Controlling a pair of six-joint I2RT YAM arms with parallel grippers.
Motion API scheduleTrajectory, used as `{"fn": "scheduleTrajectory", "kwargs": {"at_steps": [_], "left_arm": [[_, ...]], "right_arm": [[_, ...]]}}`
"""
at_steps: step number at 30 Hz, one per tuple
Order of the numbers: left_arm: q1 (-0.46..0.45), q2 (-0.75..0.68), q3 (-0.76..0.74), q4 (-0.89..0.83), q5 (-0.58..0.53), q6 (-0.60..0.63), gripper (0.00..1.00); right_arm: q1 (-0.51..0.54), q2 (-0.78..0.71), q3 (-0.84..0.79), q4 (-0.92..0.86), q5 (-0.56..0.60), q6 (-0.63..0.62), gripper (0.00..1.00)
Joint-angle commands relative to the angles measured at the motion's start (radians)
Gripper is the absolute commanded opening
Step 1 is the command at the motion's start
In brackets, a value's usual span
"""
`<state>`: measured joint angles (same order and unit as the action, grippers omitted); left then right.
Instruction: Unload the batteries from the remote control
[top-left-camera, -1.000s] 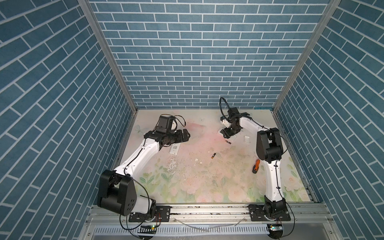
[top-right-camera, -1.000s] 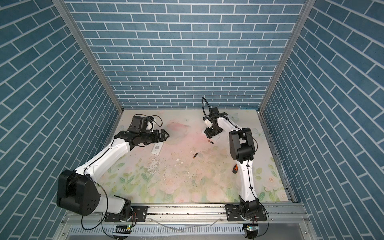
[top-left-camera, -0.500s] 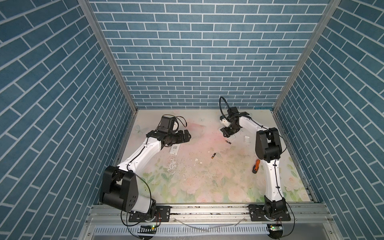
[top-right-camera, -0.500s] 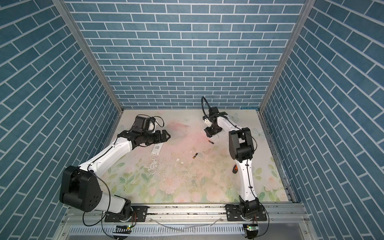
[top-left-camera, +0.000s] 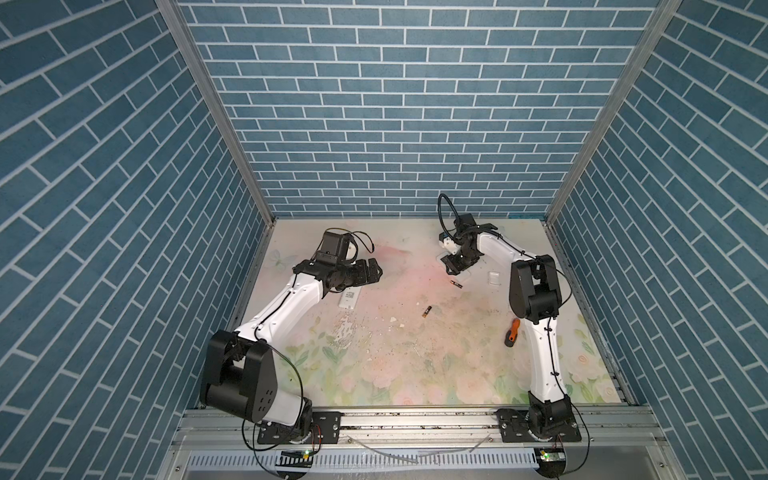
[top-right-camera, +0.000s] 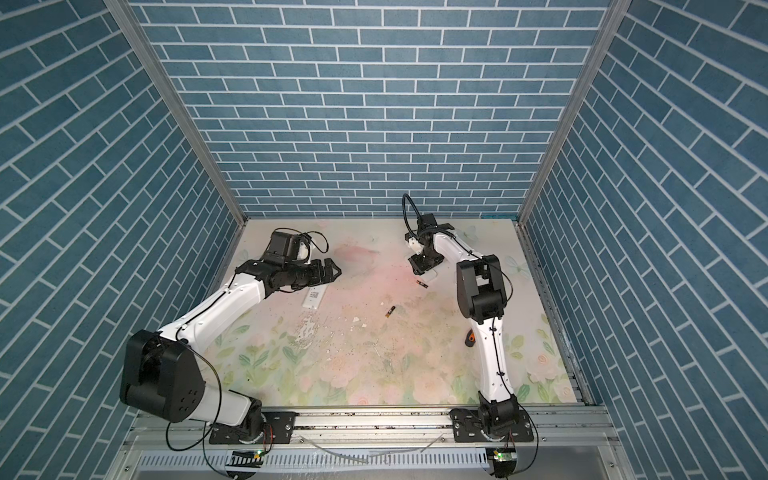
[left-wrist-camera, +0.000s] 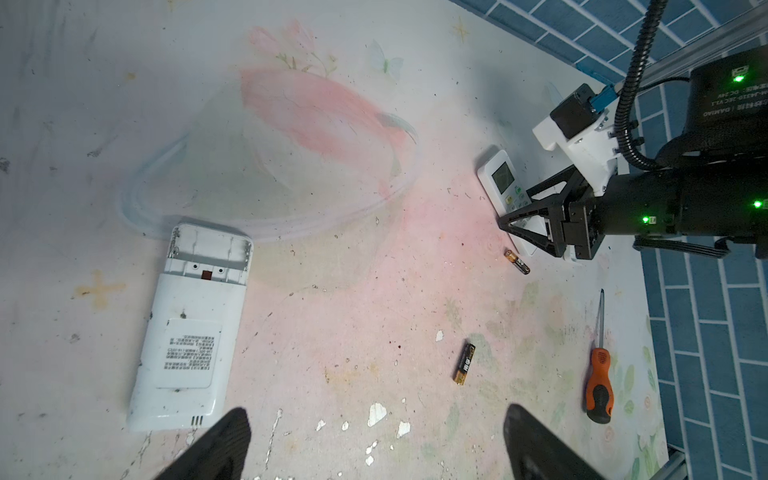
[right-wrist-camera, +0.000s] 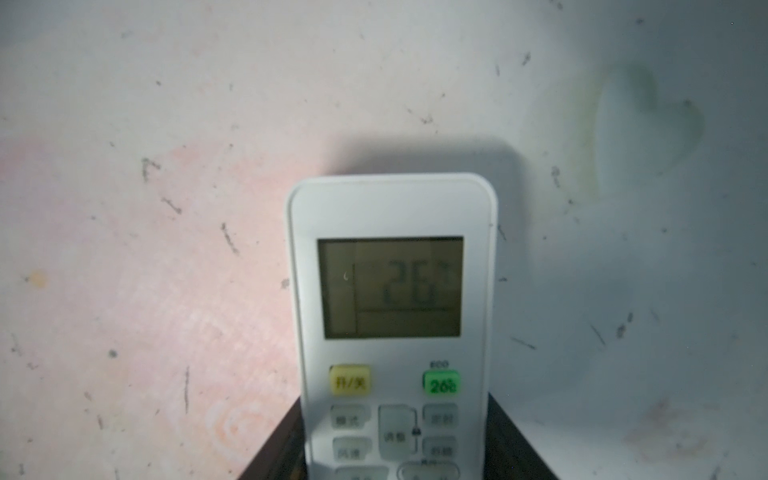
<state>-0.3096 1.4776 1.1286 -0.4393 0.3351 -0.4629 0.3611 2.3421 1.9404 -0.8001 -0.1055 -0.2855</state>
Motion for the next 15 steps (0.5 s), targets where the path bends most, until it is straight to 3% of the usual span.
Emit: {"fn": "scheduleTrajectory", "kwargs": {"at_steps": [1,7,15], "left_arm": [[-0.008,0.029,0.032,0.027,0.012,-0.019,0.96],[-0.025,0.101,0.074,0.112,0.071,-0.042,0.96],[-0.074,0.244,0.117,0.374,0.182,-0.152,0.93]], "right_arm": [[0.004,-0.033,0.045,-0.05,-0.011,-0.038,0.44],[0.032,-0.138,0.032,-0.088,-0.004,-0.038,0.42],[0.101,-0.279,-0.013,-0.145,0.001,0.006,0.41]]}}
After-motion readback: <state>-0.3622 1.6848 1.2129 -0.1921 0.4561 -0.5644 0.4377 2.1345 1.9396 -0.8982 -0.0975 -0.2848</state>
